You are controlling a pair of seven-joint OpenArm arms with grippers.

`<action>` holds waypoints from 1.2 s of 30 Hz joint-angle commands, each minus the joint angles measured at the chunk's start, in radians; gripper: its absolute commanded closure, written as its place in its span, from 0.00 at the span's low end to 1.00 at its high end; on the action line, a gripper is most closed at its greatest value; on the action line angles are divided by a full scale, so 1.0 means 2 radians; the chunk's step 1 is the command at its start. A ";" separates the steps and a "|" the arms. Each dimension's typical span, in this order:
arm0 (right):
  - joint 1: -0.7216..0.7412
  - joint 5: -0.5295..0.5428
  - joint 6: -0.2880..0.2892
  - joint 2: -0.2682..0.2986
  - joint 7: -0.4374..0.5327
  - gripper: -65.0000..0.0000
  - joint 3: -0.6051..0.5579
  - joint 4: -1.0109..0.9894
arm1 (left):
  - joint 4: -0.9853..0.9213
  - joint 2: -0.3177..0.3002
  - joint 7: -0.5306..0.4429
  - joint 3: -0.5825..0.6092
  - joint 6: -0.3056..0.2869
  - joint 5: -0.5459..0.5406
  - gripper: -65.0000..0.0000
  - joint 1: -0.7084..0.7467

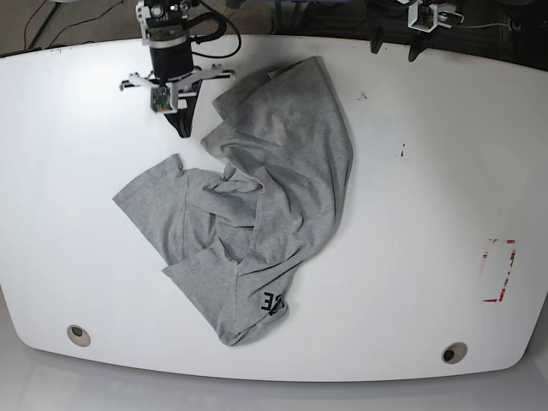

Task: Layout the t-shirt on the table in an organized manner, then fold the t-shirt properly
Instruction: 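Lower the right gripper onto the grey t-shirt edge and grasp it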

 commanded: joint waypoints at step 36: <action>0.416 0.008 0.049 0.068 -0.188 0.41 0.007 -0.245 | 0.007 -0.005 -0.011 0.007 0.000 -0.002 0.43 -0.050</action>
